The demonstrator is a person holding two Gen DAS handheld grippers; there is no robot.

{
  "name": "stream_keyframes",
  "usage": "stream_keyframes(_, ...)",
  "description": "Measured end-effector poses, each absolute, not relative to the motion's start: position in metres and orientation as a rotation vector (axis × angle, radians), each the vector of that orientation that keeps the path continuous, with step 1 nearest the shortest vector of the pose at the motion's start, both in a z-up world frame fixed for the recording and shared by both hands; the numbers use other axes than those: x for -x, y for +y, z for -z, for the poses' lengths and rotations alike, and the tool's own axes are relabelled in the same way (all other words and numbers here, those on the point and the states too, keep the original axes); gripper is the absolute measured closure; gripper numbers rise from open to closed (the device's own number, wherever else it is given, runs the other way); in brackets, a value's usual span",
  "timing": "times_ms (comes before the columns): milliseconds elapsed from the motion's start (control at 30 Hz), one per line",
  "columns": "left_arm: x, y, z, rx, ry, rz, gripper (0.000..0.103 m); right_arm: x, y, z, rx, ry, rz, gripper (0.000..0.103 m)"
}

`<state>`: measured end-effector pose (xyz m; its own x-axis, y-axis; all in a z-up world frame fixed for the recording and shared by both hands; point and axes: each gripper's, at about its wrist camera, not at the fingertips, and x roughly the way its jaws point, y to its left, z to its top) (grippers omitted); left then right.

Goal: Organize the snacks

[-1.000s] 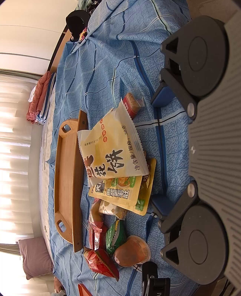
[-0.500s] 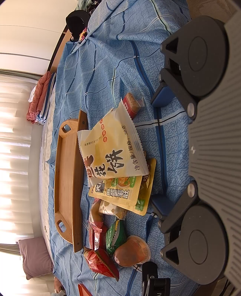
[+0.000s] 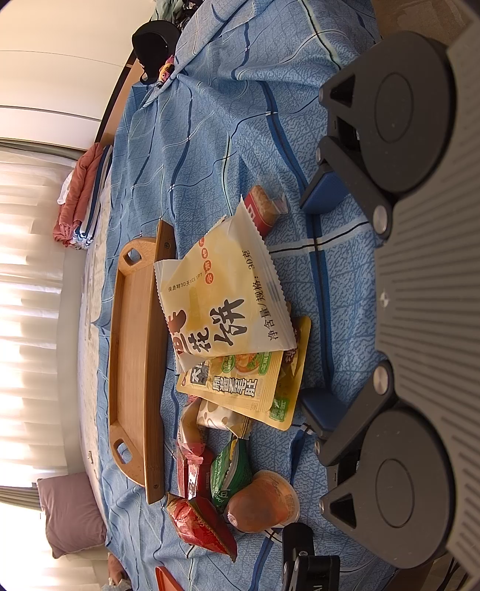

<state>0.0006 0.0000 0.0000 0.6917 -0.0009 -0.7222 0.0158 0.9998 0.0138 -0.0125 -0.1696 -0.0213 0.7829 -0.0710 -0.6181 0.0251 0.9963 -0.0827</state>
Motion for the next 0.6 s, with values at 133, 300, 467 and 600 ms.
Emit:
stream_keyframes(133,-0.001,-0.004,-0.004,-0.024,0.805,0.017,0.0,0.012,-0.17,0.021,0.069,0.675,0.052,0.0)
stream_keyframes(300,0.001,0.002,0.0,-0.03,0.78,0.044,0.0,0.008,-0.172,0.021,0.069,0.682,0.052,0.0)
stream_keyframes(467,0.001,0.005,0.0,-0.048,0.768,0.071,0.0,0.009,-0.173,0.017,0.056,0.68,0.041,0.0)
stream_keyframes(600,0.001,0.012,-0.01,0.011,0.788,0.074,0.005,0.013,-0.172,0.009,0.08,0.655,0.016,0.002)
